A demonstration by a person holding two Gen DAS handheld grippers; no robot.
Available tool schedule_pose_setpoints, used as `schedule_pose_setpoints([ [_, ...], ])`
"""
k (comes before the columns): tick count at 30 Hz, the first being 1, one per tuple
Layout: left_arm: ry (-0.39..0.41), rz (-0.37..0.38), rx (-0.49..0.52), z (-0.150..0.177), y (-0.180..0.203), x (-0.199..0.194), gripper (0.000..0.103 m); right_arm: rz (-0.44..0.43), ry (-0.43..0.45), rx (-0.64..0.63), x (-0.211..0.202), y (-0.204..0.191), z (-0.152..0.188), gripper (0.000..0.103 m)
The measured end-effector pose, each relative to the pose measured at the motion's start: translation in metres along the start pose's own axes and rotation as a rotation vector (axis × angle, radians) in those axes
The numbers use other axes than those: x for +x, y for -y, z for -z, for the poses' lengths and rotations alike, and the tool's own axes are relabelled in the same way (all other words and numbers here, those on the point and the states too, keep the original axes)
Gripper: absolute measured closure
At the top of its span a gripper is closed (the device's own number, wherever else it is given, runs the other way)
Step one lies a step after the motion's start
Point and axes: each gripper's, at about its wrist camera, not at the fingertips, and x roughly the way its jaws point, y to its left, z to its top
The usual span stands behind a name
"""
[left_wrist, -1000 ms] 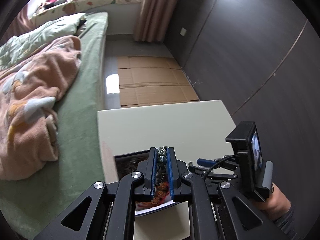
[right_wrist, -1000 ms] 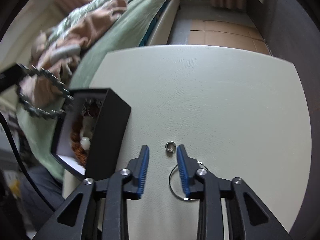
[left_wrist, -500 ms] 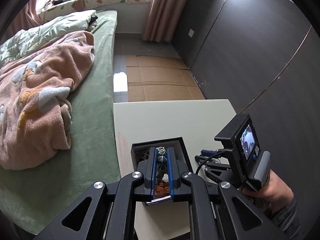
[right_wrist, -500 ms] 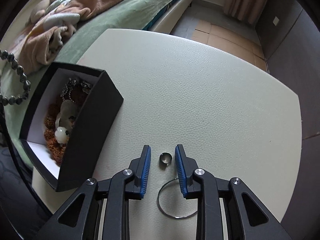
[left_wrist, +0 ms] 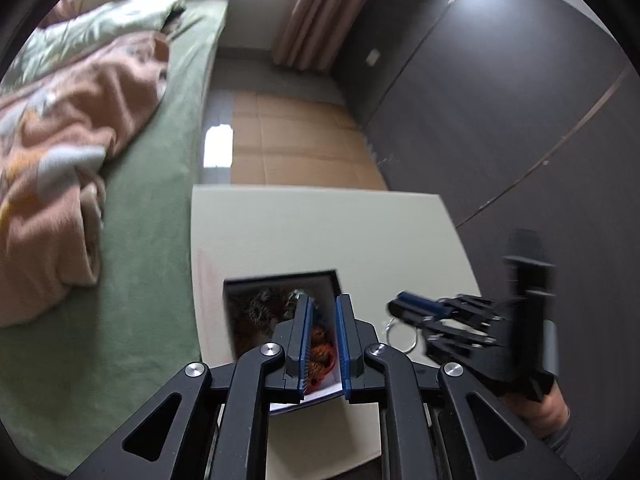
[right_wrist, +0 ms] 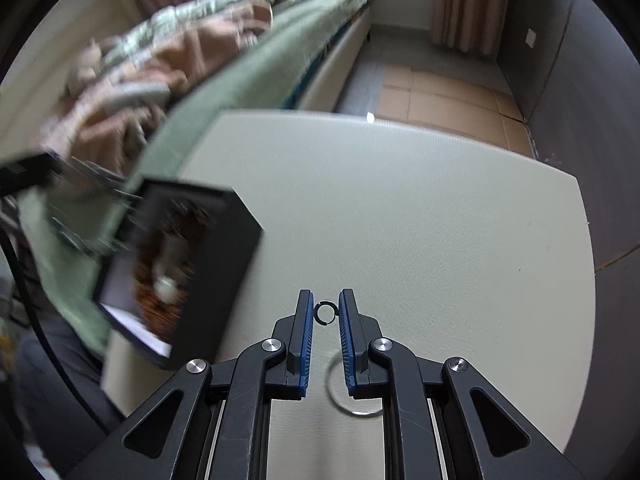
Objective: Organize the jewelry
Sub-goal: 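Carry the bead bracelet into the box and open the left gripper while the right grasps the small silver ring, then lower the small silver ring into the box and open the right gripper, then grasp the silver hoop on the table with the left gripper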
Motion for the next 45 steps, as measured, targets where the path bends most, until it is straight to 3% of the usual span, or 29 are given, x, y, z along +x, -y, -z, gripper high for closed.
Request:
schedule_pose_setpoints([
  [1,-0.003,-0.013,-0.009,0.000,-0.003,0.001,0.089,-0.023,0.027,0.005,-0.005,-0.003,-0.001,0.089],
  [3,0.007,-0.034,-0.015,0.001,-0.008,0.000,0.075,-0.056,0.066,0.012,-0.013,-0.007,-0.003,0.089],
  [5,0.021,-0.043,-0.022,0.003,-0.012,-0.004,0.042,-0.105,0.106,0.025,-0.019,-0.010,-0.007,0.089],
  [7,0.044,-0.050,-0.032,0.006,-0.017,-0.009,0.034,-0.148,0.133,0.031,-0.022,-0.016,-0.010,0.089],
  [15,0.055,-0.090,-0.040,0.015,-0.032,-0.019,0.034,-0.220,0.135,0.041,-0.010,-0.041,-0.027,0.089],
  [24,0.067,-0.111,-0.051,0.026,-0.046,-0.027,0.032,-0.148,0.107,0.029,0.009,-0.058,-0.041,0.087],
  [25,0.072,-0.112,-0.051,0.027,-0.046,-0.028,0.028,-0.149,0.097,0.033,0.009,-0.056,-0.041,0.076],
  [26,0.079,-0.110,-0.049,0.028,-0.046,-0.030,0.019,-0.147,0.094,0.041,0.008,-0.055,-0.040,0.055],
  [28,0.099,-0.108,-0.043,0.028,-0.045,-0.034,0.004,-0.122,0.126,0.057,0.000,-0.050,-0.037,0.033],
  [33,0.155,-0.101,-0.027,0.029,-0.039,-0.042,0.001,-0.115,0.152,0.107,-0.021,-0.028,-0.024,0.030],
  [37,0.164,-0.081,-0.017,0.029,-0.031,-0.041,0.000,-0.113,0.167,0.182,-0.036,-0.002,-0.014,0.016],
  [40,0.162,-0.061,0.006,0.030,-0.021,-0.040,0.000,-0.096,0.185,0.217,-0.047,0.013,-0.006,0.014],
  [43,0.152,-0.063,0.044,0.032,-0.007,-0.036,0.000,-0.104,0.183,0.244,-0.052,0.024,0.004,0.001],
  [45,0.144,-0.069,0.070,0.033,0.001,-0.033,0.000,-0.108,0.175,0.270,-0.055,0.032,0.014,0.000],
])
